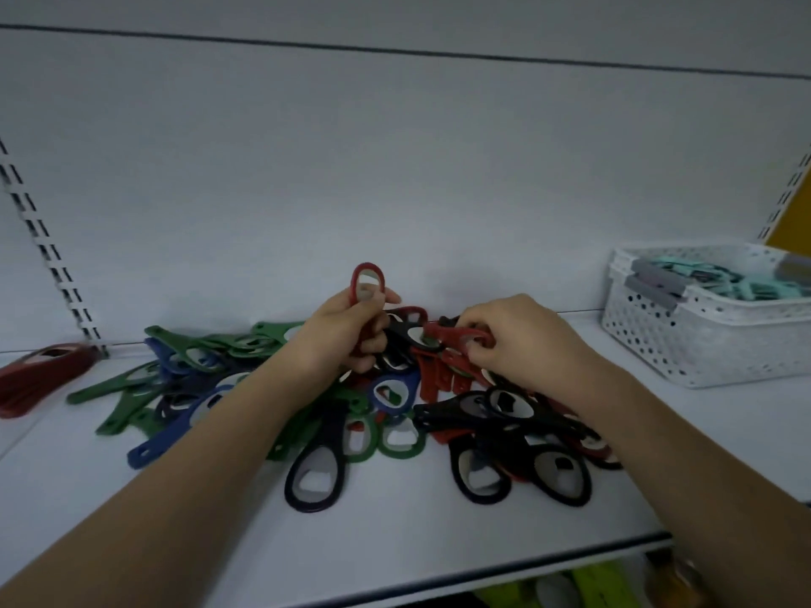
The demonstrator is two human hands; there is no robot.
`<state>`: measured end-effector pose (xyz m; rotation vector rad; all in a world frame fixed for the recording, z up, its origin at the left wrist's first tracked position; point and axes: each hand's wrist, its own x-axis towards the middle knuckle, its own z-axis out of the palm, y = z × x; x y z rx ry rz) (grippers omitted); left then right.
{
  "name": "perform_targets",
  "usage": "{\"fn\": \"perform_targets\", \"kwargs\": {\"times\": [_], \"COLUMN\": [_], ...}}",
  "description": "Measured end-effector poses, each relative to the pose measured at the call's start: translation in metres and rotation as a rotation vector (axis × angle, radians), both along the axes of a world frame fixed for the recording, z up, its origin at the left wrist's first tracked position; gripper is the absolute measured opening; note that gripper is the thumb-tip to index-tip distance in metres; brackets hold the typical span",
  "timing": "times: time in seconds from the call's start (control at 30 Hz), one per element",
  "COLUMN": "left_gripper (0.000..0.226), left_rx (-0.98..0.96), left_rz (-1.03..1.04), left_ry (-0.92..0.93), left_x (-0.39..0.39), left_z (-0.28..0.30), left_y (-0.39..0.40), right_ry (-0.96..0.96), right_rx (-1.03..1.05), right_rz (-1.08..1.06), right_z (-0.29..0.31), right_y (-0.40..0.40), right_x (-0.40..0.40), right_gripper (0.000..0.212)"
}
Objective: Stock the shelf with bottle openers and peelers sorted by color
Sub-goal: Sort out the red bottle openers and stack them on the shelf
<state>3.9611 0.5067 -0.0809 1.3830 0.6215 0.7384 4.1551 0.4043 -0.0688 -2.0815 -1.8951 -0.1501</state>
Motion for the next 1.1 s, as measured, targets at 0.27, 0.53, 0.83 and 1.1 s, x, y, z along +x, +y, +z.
{"fn": "perform_targets", "kwargs": {"times": [0.27,0.53,0.83,1.1], "left_gripper": [0.046,0.027,0.035,0.062], "left_rx": [-0.123,-0.013,-0.187,-0.333], "left_rz": [-0.044,-0.254,-0.215,0.022], "left_ry": [0.015,0.138,-0.034,-0.126], "left_x": [-0.008,-0.009,-0.015,-0.006], "left_z": [0.011,0.009,0.013,0.011], "left_y": [-0.004,-0.007,-0.008,-0.008], "right_ry": [0.344,0.518,0.200,0.561], "right_rx": [-0.144,0.067,-0.227,0.606], "right_rz": [0.240,0.158,0.089,0.110], "right_z": [0.052,0.033,0.008,0.043], "right_y": [0.011,0.022,0.018,0.021], "right_x": [-0.005,-0.014,-0.006,-0.040], "right_gripper": [0.010,0.021,0.027,0.007]}}
